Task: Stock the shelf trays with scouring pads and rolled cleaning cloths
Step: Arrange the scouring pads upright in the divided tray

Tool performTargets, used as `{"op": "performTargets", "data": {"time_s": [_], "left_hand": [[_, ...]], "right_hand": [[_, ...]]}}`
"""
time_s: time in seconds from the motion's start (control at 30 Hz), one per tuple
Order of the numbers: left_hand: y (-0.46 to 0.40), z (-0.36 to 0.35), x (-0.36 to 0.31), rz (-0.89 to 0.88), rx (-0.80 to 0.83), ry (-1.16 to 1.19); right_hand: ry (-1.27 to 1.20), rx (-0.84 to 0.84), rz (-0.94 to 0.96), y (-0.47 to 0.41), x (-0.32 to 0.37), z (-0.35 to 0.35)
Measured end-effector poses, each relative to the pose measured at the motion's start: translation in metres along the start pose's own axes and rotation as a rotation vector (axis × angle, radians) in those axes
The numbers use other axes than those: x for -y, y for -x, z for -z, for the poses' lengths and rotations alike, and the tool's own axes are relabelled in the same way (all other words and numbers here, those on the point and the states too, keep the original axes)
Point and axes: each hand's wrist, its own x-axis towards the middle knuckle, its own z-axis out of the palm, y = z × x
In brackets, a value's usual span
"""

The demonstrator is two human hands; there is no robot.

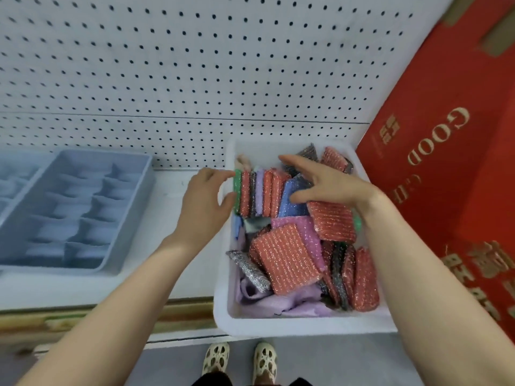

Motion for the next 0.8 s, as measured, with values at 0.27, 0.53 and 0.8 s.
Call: {"op": "performTargets", "data": {"time_s": [0.27, 0.53, 0.8], "left_hand": [[-0.022, -0.011, -0.033, -0.054, 0.25, -0.194], [-0.042, -0.056, -0.05, -0.036, 0.272, -0.439], [-0.058, -0.071, -0.061, -0.004, 0.232, -0.48]], "right_hand": [[0.222, -0.217, 0.023, -0.007, -0.016, -0.005], [0.053, -0.689, -0.221, 0.036, -0.032, 0.007], [-0.006, -0.807, -0.337, 0.04, -0.032, -0.005]]}}
